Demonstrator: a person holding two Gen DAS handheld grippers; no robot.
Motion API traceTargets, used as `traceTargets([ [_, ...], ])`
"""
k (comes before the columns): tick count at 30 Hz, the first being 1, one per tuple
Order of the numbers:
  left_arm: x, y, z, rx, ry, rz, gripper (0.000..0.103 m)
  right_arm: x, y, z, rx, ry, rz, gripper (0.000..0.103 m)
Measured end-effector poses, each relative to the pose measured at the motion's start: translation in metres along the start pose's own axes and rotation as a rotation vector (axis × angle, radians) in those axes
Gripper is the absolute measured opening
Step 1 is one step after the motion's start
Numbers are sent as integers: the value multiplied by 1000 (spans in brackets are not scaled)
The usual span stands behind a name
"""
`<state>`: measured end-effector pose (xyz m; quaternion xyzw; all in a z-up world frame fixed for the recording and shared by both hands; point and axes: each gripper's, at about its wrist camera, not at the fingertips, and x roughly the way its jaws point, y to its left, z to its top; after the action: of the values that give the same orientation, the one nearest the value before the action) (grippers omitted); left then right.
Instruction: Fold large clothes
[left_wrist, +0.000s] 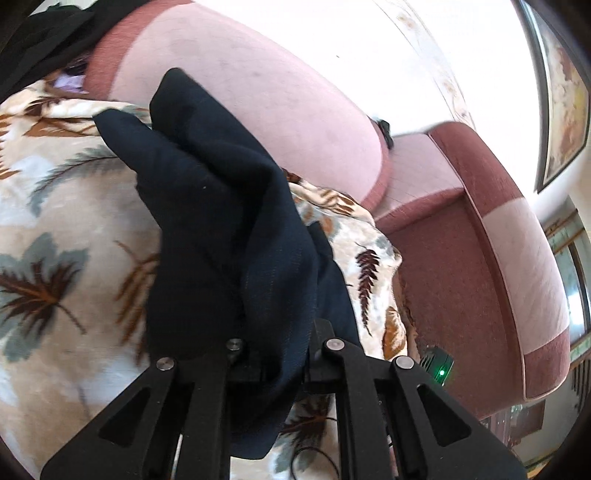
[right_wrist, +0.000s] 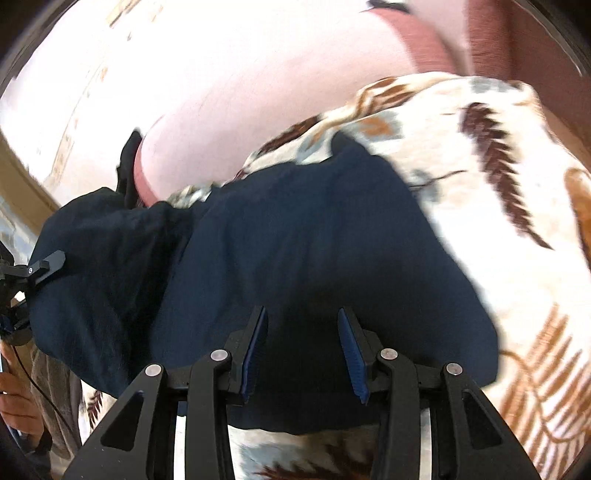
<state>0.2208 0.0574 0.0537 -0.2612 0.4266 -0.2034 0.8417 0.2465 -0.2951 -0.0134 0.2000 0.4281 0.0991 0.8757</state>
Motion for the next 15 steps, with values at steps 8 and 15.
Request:
traceTargets([
  [8, 36, -35, -8, 37, 60, -4, 9, -12, -31, -8, 58, -34, 46, 39],
  [15, 78, -56, -17, 58, 125, -11, 9, -23, -44, -8, 37, -54, 35, 39],
])
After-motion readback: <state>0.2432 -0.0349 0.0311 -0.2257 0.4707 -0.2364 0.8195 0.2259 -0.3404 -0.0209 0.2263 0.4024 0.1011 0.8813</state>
